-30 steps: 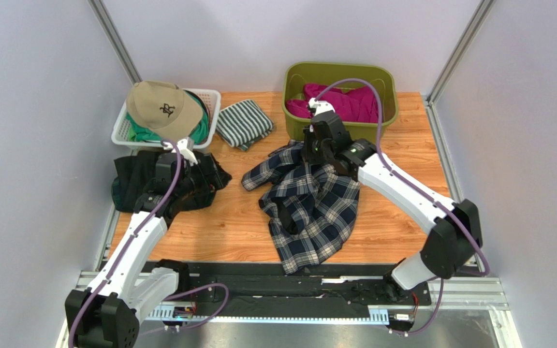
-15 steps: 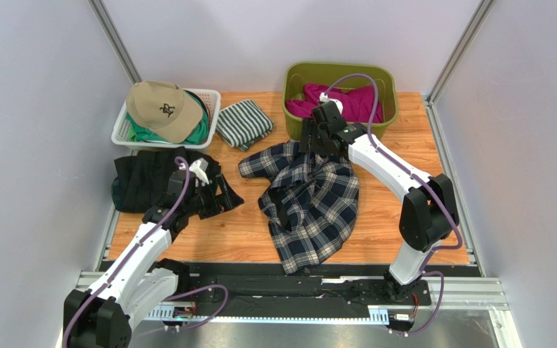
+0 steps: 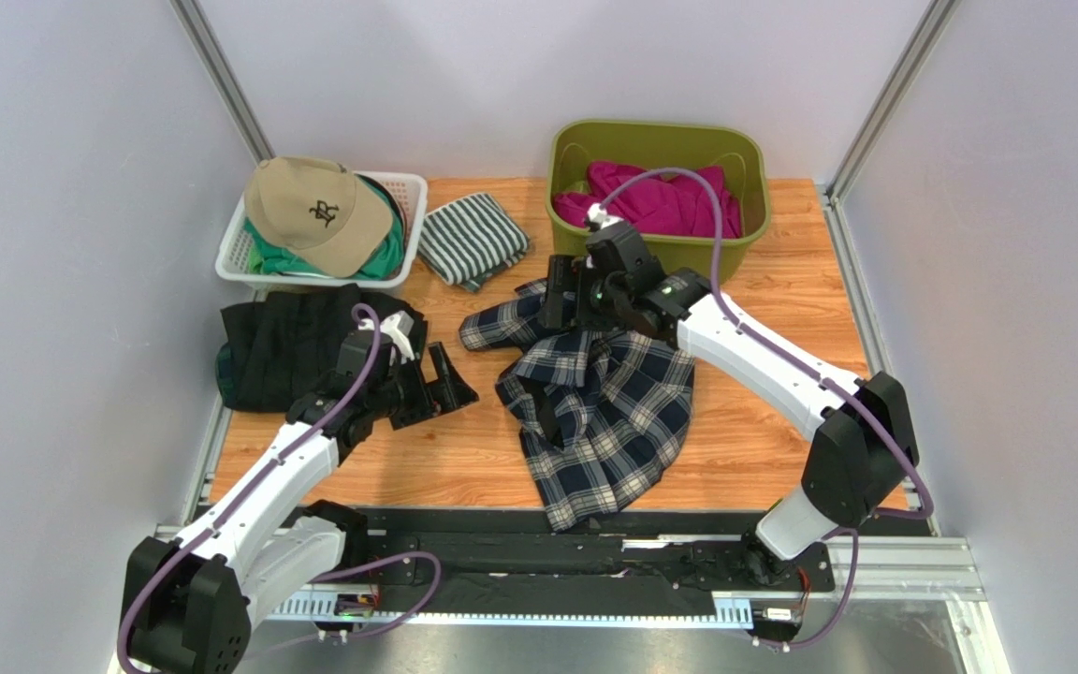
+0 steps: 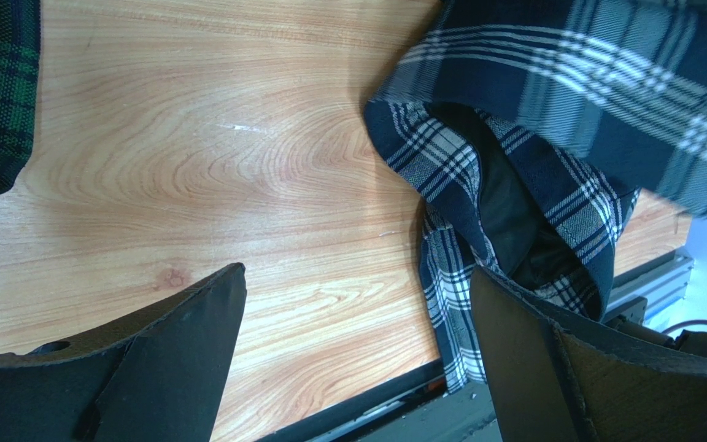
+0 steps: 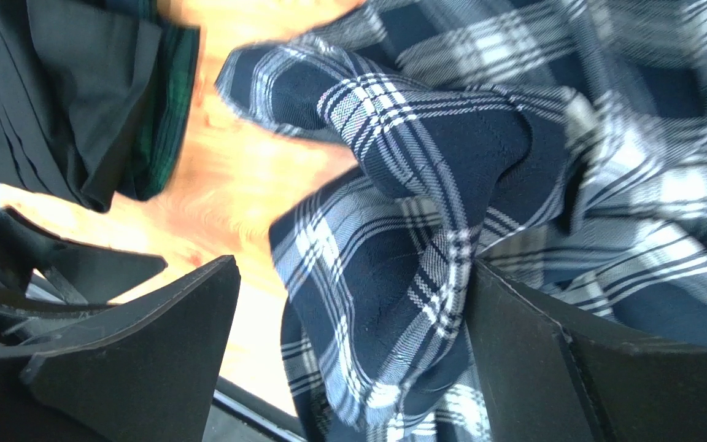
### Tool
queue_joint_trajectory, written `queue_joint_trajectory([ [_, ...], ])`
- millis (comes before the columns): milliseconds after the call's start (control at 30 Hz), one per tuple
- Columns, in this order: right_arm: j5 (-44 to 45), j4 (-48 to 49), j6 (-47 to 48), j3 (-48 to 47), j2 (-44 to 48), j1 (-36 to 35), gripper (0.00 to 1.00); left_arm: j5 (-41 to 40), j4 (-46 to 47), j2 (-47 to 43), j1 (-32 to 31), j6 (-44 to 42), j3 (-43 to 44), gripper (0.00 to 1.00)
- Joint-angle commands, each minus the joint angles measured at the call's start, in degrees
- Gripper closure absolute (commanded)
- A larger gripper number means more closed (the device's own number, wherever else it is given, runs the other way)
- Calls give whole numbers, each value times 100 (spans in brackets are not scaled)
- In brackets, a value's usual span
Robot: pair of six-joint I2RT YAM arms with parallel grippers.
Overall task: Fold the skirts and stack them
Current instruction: Place the skirt at the center of the board, then flatten out the skirt at the center of the board.
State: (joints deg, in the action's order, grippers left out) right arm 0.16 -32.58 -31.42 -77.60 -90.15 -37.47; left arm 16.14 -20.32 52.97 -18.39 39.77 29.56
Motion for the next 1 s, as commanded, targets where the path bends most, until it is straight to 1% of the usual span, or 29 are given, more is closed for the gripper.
queue_joint_trajectory([
  [0,835,-91,-435,236,261,-348,7,-41,159,-15,-42,49,76,1],
  [167,1319,-135,-830,920,682,-594,7,-6,151,-15,-50,31,58,1],
  [233,1328,-109,-1006,1124,770,-621,7,3,160,-24,-50,22,58,1],
  [367,1205,216,-1357,1625,1095,-752,7,-6,177,3,-59,-13,58,1],
  [467,1337,462,-1621,2002,1367,-867,7,38,194,73,-68,-31,76,1],
  [533,1241,751,-1780,2337,1473,-911,7,38,203,91,-68,-48,76,1],
  [567,1075,1075,-1797,2424,1500,-937,8,38,203,99,-68,-57,76,1],
  [633,1012,1367,-1780,2478,1492,-1033,9,30,212,117,-68,-66,76,1],
  [800,977,1596,-1683,2346,1194,-1332,14,38,239,126,-68,-57,32,1],
  [967,898,1825,-1736,2337,991,-1438,17,38,274,126,-68,-66,6,1],
])
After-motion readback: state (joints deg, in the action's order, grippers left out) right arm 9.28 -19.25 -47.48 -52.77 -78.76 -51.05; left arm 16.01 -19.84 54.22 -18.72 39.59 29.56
